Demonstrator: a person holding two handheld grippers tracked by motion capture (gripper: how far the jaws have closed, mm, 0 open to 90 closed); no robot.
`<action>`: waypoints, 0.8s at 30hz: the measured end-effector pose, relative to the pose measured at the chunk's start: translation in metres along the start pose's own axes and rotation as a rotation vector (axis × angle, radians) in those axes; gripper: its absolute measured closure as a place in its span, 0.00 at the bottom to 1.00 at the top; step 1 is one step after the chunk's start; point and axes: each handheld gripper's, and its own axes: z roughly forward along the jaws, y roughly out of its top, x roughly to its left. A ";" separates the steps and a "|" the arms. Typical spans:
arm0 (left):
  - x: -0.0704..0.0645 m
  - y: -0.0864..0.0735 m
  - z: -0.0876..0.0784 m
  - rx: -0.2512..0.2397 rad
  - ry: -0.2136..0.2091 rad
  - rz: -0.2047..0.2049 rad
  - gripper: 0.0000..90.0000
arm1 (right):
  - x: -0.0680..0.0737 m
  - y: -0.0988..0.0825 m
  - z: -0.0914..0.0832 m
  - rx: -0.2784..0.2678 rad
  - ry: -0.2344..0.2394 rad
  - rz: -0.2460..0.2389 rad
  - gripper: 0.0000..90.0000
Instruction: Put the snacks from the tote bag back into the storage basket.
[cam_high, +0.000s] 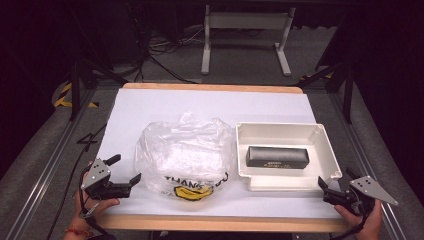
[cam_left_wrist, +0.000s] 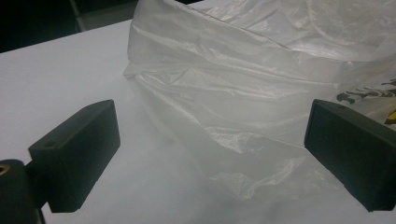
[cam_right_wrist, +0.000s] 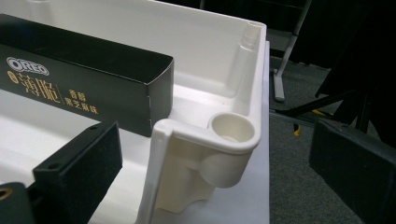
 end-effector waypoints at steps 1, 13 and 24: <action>0.000 0.000 0.000 0.002 -0.001 0.002 0.05 | 0.000 0.000 0.000 0.004 -0.005 0.002 0.04; 0.001 0.001 0.001 -0.013 0.000 -0.003 0.05 | 0.005 0.002 -0.003 0.015 -0.022 -0.023 0.04; 0.002 0.004 0.004 -0.013 0.007 0.003 0.05 | 0.004 -0.001 -0.003 0.019 -0.011 -0.027 0.04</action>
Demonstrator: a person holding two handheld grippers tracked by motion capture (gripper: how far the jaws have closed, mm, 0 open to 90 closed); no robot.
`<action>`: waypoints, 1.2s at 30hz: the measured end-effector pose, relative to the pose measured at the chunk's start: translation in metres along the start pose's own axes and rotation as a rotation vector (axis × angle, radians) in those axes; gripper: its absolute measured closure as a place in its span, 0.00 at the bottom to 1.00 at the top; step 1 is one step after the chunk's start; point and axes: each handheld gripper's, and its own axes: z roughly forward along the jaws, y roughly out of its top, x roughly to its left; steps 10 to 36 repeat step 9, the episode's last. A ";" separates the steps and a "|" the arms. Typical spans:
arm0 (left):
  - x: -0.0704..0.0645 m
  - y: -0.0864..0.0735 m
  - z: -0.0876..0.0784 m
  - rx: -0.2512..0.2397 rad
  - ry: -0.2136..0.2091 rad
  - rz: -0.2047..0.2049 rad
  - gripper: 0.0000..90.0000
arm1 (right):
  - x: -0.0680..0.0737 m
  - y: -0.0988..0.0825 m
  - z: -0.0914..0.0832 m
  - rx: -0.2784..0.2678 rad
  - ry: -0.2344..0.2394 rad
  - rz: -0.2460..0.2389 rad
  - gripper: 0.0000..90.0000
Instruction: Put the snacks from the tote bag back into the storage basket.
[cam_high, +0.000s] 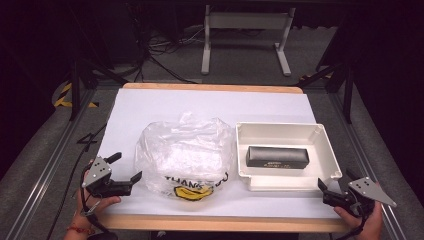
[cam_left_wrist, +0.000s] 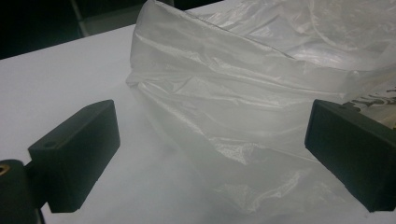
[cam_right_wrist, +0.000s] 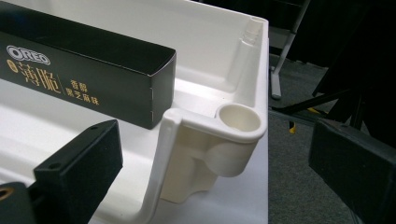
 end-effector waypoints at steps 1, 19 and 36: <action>0.000 0.000 0.000 0.000 0.000 0.000 0.05 | 0.000 0.000 -0.001 0.000 -0.004 0.000 0.04; -0.001 0.000 0.001 0.000 0.004 -0.002 0.05 | -0.002 -0.001 -0.003 0.004 -0.005 0.006 0.05; -0.001 0.000 0.001 0.000 0.004 -0.002 0.05 | -0.002 -0.001 -0.003 0.004 -0.005 0.006 0.05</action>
